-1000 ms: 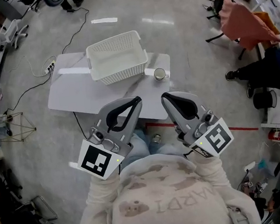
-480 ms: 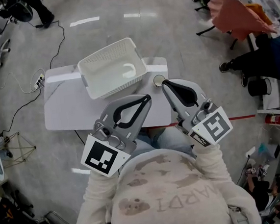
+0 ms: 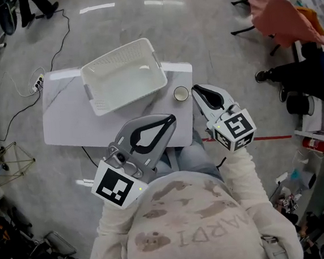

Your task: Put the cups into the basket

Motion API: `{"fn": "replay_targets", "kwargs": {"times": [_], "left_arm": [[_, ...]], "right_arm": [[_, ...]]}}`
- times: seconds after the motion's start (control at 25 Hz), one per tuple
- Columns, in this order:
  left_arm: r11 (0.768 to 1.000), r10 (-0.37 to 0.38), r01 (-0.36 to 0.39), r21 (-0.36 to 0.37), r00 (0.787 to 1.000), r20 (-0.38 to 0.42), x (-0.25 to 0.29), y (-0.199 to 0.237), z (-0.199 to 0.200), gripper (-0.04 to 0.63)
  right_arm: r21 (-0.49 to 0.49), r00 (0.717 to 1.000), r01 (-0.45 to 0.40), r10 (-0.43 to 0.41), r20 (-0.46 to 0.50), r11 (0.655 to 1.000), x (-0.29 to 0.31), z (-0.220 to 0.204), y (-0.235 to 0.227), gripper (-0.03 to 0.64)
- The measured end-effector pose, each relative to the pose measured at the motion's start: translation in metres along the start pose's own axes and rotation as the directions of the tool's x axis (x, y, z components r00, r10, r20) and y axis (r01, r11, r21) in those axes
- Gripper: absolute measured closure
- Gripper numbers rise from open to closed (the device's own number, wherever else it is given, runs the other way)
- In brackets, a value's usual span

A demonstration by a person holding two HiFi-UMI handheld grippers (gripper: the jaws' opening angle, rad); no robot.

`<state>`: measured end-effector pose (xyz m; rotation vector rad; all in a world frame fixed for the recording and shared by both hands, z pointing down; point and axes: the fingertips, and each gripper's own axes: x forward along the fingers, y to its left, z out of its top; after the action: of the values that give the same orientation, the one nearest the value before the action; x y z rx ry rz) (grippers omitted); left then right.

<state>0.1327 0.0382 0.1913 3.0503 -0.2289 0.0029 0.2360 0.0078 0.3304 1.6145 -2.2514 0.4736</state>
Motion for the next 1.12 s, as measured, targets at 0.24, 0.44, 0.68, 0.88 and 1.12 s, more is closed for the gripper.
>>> {"fn": "replay_targets", "kwargs": {"times": [0.24,0.44,0.68,0.88,1.12], "left_arm": [[0.997,0.070,-0.072,-0.033,0.997,-0.042,0.024,0.019,-0.030,0.595],[0.995,0.090,-0.093,-0.021,0.991,-0.097,0.047,0.025,-0.059,0.595],[0.995,0.083,-0.089,-0.042,0.988,-0.128,0.064,0.036,-0.101,0.595],[0.995,0.073,-0.082,-0.058,0.987,-0.141,0.074,0.041,-0.135,0.595],[0.995,0.050,-0.062,-0.081,0.988,-0.143,0.082,0.039,-0.166,0.595]], "right_arm": [[0.010,0.981,-0.064,0.065,-0.182,0.998,0.051,-0.069,-0.030,0.554],[0.027,0.947,-0.094,0.098,-0.305,0.995,0.083,-0.132,-0.049,0.554],[0.030,0.897,-0.088,0.092,-0.432,0.996,0.117,-0.212,-0.072,0.551],[0.033,0.856,-0.072,0.079,-0.511,0.997,0.136,-0.266,-0.090,0.552],[0.015,0.812,-0.094,0.085,-0.578,0.995,0.152,-0.308,-0.098,0.552]]}}
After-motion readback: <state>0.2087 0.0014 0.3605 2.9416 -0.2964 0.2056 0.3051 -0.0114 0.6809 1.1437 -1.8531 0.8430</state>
